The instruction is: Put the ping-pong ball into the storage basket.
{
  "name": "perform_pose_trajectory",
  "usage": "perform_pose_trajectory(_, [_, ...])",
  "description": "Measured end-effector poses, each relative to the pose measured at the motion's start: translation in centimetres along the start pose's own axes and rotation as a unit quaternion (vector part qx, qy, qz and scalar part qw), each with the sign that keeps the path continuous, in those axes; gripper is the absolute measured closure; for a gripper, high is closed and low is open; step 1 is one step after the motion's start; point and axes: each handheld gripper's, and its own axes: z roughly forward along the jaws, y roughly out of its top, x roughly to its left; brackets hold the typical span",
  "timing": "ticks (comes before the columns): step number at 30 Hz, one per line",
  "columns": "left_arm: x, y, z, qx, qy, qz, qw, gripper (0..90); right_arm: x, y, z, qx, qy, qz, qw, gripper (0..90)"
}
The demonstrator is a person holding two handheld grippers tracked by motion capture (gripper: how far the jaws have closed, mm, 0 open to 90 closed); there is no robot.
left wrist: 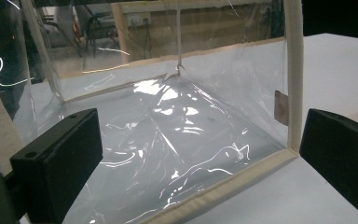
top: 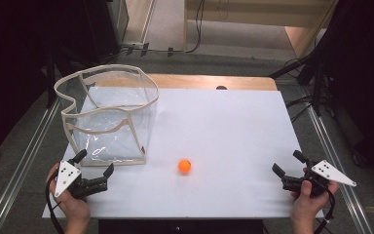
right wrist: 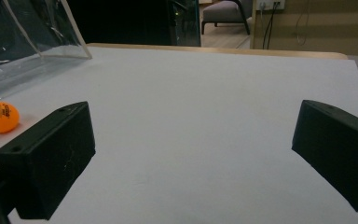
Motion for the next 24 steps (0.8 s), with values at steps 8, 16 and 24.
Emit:
perform_pose_trajectory(8, [-0.1, 0.0, 0.0, 0.0, 0.0, 0.0, 1.0, 0.0, 0.1, 0.0, 0.2, 0.013, 0.007, -0.008, 0.9999, 0.0])
perform_pose_trajectory(16, [-0.1, 0.0, 0.1, 0.002, -0.001, 0.003, 1.0, 0.0, 0.8, 0.8, 0.5, 0.022, 0.023, -0.012, 0.9994, 0.0])
perform_pose_trajectory(24, [-0.2, 0.0, 0.1, 0.003, -0.001, 0.004, 1.0, 0.0, 1.3, 1.8, 1.0, 0.03, 0.038, -0.019, 0.9986, 0.0])
